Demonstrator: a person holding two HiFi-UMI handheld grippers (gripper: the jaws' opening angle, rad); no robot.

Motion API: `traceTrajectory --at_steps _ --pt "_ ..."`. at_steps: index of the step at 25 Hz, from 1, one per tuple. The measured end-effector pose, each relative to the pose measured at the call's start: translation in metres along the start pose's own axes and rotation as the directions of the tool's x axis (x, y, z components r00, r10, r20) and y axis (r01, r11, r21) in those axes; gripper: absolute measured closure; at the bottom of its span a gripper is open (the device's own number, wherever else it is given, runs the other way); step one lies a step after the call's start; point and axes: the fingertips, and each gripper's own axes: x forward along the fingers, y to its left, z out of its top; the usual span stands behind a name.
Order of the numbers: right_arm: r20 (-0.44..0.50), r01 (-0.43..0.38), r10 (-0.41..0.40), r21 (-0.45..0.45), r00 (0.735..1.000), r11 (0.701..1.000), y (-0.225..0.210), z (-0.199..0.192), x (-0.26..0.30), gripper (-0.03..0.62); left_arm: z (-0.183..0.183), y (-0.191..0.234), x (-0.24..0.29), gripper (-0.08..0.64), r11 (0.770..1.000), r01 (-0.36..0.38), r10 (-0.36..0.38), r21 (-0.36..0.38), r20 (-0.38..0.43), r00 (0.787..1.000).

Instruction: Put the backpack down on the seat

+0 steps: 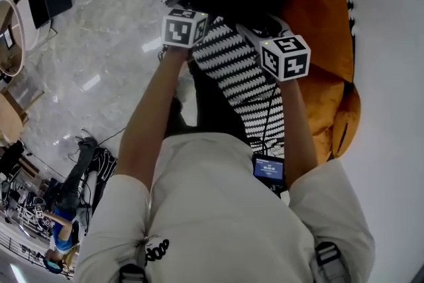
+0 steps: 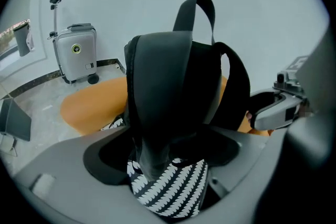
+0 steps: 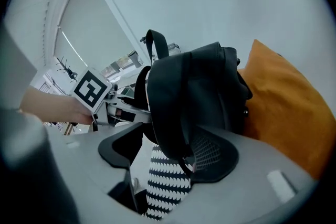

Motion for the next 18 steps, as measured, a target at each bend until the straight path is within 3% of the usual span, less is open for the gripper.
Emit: traceTrajectory --at_steps 7,14,18 --pt "0.049 0.085 -0.086 0.02 0.995 0.996 0.009 0.001 -0.024 0.351 -0.022 0.002 -0.033 0.206 0.997 -0.048 0.051 0.053 -0.057 0.997" --pt "0.116 0.154 -0.156 0.025 0.981 0.988 0.043 -0.005 -0.06 0.371 -0.039 -0.004 -0.081 0.284 0.994 -0.017 0.02 0.108 -0.025 0.999" --pt "0.167 0.208 -0.21 0.028 0.963 0.978 0.077 -0.008 -0.083 0.426 -0.045 -0.002 -0.119 0.369 0.987 0.005 -0.006 0.158 0.007 1.0"
